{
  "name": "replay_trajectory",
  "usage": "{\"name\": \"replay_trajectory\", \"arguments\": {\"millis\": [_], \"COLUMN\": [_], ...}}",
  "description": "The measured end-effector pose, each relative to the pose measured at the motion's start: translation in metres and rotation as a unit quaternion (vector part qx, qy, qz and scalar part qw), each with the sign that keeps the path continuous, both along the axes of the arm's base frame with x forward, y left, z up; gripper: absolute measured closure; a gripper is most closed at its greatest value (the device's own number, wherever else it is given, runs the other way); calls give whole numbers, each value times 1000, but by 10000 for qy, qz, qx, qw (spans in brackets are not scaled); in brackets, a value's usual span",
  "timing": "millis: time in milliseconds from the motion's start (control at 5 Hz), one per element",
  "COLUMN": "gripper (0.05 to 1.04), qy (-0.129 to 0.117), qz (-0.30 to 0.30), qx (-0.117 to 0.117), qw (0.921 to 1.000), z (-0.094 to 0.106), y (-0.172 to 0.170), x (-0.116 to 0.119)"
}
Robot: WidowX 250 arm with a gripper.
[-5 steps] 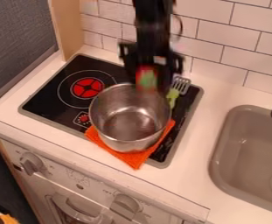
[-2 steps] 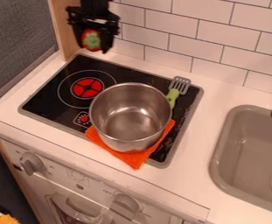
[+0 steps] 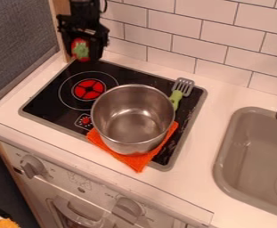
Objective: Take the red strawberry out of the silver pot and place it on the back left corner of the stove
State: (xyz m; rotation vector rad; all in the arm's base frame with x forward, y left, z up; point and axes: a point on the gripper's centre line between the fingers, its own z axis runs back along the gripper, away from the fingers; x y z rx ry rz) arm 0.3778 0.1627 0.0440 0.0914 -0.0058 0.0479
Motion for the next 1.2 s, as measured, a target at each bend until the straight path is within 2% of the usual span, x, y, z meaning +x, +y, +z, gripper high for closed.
{"name": "replay_trajectory", "arguments": {"millis": [200, 400, 600, 800, 1000, 1200], "gripper": [300, 300, 233, 76, 81, 83], "qy": [51, -58, -175, -343, -430, -596], "qz": [125, 285, 278, 193, 174, 39], "qx": [91, -53, -112, -248, -329, -361], "qw": [9999, 9996, 9994, 9989, 9984, 9976], "z": [-20, -30, -31, -32, -24, 7], "y": [5, 19, 23, 20, 19, 15], "x": [2, -1, 0, 1, -5, -4]}}
